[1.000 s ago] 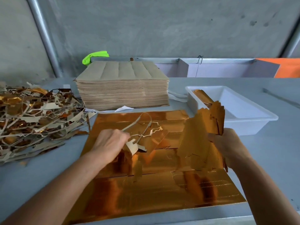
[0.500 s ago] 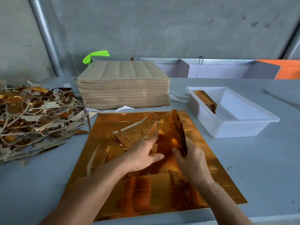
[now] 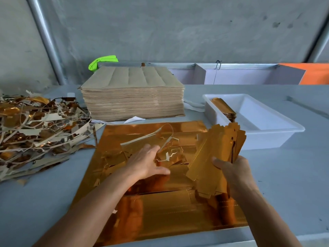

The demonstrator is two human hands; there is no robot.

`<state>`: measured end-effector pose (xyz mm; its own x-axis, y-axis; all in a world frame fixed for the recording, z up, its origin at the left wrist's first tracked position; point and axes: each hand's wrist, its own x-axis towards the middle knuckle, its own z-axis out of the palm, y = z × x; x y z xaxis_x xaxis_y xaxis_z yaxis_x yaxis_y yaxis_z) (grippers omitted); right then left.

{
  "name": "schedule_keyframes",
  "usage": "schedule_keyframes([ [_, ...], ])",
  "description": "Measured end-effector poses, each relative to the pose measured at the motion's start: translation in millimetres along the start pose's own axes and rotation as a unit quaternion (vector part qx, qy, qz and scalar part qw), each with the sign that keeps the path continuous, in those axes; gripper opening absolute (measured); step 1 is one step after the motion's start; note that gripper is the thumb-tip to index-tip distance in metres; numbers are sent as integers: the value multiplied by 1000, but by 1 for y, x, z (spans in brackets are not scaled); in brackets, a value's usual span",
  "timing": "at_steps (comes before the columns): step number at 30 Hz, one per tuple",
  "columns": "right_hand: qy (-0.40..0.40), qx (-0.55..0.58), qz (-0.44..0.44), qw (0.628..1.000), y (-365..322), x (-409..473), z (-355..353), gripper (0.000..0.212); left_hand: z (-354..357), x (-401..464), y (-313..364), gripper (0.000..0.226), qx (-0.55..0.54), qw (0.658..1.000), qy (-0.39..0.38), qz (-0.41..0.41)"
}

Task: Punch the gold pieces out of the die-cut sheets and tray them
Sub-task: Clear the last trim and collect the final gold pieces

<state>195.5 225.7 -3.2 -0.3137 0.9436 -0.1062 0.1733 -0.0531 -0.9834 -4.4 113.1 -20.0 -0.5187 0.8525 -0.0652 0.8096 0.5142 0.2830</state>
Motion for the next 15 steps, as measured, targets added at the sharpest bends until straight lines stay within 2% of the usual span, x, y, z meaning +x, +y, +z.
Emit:
schedule_keyframes([
  [2, -6, 2, 7, 1000, 3, 2, 0, 21, -2, -2, -1, 71, 28, 999, -13, 13],
  [4, -10, 2, 0, 1000, 5, 3, 2, 23, -5, -4, -4, 47, 39, 999, -1, 34],
  [7, -17, -40, -40, 998, 6, 3, 10, 26, -12, -10, -6, 14, -22, 995, 59, 73],
  [11, -32, -141, -106, 984, -4, 2, 35, 10, -20, -22, 10, 22, -176, 961, 195, 83],
  [13, -71, -134, -107, 983, -10, -3, 51, 13, -19, -27, 23, 18, -253, 943, 195, 92],
  [15, -118, -70, -75, 988, -13, -11, 63, 14, -14, -30, 34, 15, -341, 926, 147, 67],
])
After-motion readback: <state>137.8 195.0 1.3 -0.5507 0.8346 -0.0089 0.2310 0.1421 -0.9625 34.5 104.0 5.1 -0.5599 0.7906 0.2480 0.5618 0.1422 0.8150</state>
